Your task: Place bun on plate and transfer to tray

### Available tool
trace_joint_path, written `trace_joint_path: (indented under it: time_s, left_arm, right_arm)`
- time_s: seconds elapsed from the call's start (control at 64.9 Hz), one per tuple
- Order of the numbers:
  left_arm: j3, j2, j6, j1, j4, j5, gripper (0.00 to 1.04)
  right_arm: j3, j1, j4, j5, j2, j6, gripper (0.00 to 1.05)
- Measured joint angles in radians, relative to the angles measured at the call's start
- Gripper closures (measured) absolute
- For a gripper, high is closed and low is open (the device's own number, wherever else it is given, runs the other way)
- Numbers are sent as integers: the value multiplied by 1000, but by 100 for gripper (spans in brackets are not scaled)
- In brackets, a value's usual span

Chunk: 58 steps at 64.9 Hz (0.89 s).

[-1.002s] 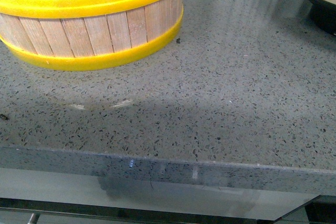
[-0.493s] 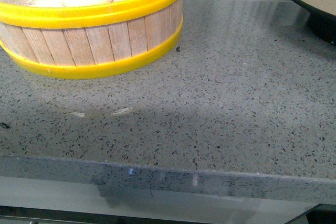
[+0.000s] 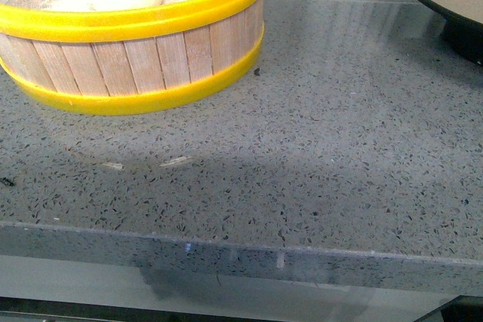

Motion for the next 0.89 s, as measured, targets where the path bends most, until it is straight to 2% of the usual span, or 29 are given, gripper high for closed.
trace_joint_path:
  time_s: [0.077, 0.2, 0.339, 0.462, 0.693, 0.894]
  left_arm:
    - [38, 35, -2, 48, 59, 14, 7]
    - [97, 143, 0, 55, 158, 14, 7]
    - [240, 365, 23, -59, 316, -40, 7]
    - [381, 531, 53, -149, 352, -56, 7]
    - [710, 861, 141, -363, 263, -73, 7]
    - [823, 987, 190, -458, 179, -68, 7]
  right_arm:
    - [0, 0, 0, -1, 0, 0, 9]
    - [0, 0, 0, 0, 0, 0, 9]
    - [0, 0, 0, 0, 0, 0, 9]
    - [0, 0, 0, 0, 0, 0, 9]
    - [0, 0, 0, 0, 0, 0, 9]
    - [0, 0, 0, 0, 0, 0, 9]
